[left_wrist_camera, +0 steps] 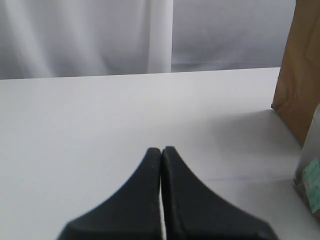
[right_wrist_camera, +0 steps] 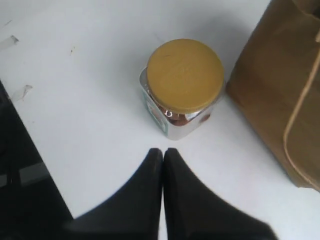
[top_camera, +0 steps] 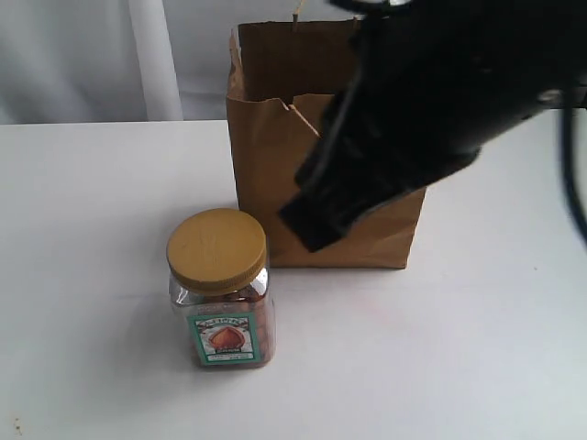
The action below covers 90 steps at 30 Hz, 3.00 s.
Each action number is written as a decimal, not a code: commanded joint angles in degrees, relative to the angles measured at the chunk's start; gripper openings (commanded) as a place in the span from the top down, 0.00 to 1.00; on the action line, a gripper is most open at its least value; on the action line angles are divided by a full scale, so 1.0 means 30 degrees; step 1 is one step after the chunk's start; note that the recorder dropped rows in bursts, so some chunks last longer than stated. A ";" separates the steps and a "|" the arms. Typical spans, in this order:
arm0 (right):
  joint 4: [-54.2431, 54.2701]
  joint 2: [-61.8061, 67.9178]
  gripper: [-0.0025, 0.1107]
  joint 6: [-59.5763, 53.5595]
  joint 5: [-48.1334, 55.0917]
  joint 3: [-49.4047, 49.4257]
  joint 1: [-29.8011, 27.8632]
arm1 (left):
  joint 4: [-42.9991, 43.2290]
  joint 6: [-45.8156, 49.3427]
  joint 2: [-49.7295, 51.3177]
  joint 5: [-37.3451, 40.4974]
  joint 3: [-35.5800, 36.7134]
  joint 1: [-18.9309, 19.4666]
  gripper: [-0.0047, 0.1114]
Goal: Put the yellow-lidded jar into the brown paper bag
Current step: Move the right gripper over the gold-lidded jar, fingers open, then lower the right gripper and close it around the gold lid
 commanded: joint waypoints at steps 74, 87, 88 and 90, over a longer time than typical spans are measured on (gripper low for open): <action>-0.5728 1.1809 0.05 1.1278 0.2173 -0.8596 0.2430 | -0.0072 -0.0074 0.0057 -0.0149 -0.0043 -0.0050 0.95; -0.6270 1.2256 0.05 1.1818 0.2173 -0.8596 0.2430 | -0.0072 -0.0074 0.0057 -0.0149 -0.0043 -0.0050 0.95; -0.6270 1.2256 0.05 1.1818 0.2173 -0.8596 0.2430 | -0.0072 -0.0074 0.0057 -0.0149 -0.0043 -0.0050 0.95; -0.6270 1.2256 0.05 1.1818 0.2173 -0.8596 0.2430 | -0.0072 -0.0074 0.0057 -0.0149 -0.0043 -0.0050 0.95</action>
